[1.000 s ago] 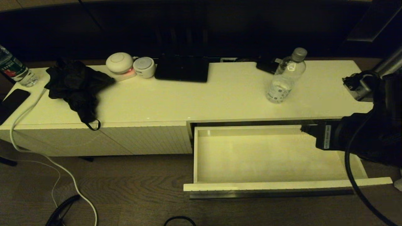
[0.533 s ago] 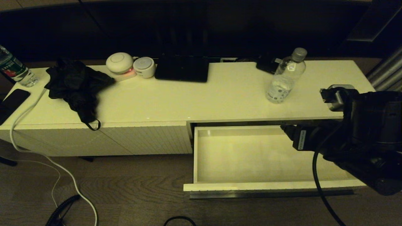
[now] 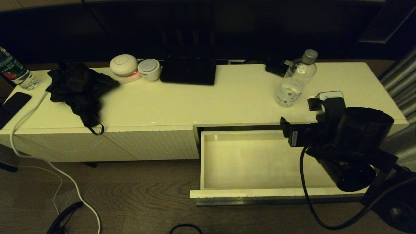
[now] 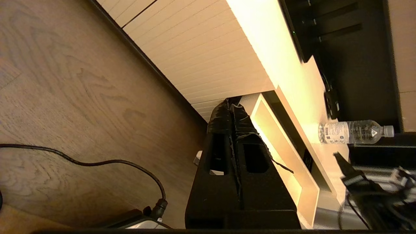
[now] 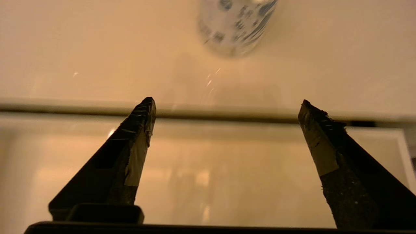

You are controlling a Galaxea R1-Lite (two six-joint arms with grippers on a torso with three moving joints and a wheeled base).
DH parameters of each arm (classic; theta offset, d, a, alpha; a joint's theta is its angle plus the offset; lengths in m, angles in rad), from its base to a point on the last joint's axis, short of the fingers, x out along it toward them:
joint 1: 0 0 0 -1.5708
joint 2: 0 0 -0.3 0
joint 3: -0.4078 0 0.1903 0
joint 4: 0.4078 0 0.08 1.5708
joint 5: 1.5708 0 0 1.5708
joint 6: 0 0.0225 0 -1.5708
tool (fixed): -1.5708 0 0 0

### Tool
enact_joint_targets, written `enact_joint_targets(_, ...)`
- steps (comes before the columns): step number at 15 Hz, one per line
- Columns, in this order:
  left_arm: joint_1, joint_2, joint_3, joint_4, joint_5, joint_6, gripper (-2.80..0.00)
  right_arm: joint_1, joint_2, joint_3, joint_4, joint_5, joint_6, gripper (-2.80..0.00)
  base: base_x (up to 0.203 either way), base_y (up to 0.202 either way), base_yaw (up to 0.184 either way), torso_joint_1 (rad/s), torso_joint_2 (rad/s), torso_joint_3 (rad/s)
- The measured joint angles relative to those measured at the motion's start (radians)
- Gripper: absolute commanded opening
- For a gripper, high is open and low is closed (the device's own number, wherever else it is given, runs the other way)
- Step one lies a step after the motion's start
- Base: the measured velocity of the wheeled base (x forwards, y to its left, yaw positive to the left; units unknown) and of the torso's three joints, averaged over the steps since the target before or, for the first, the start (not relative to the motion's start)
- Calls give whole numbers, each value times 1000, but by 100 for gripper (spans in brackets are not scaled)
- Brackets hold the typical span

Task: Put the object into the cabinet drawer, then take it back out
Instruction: Put the mineral water in the drawer

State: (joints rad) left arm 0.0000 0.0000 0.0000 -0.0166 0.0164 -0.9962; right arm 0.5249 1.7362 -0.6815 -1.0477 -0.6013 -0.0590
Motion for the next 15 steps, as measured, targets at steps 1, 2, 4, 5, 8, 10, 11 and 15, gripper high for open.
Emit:
enact_joint_targets(1,0,0,0,0,0,0,-280,-23,29,-15,-36,0,-11,0,0,0,0,0,0,0)
enact_joint_targets(2,0,0,0,0,0,0,-280,-45,51,-29,-58,1,-20,0,0,0,0,0,0,0)
enact_joint_targets(4,0,0,0,0,0,0,-280,-81,91,-55,-108,2,-51,0,0,0,0,0,0,0)
enact_joint_targets(5,0,0,0,0,0,0,-280,-93,109,-64,-139,4,-72,0,0,0,0,0,0,0)
enact_joint_targets(8,0,0,0,0,0,0,-280,-110,162,-100,-181,8,-106,0,0,0,0,0,0,0)
enact_joint_targets(10,0,0,0,0,0,0,-280,-113,189,-139,-185,10,-109,0,0,0,0,0,0,0)
enact_joint_targets(11,0,0,0,0,0,0,-280,-114,200,-159,-184,11,-110,0,0,0,0,0,0,0)
enact_joint_targets(15,0,0,0,0,0,0,-280,-123,242,-243,-184,13,-133,0,0,0,0,0,0,0)
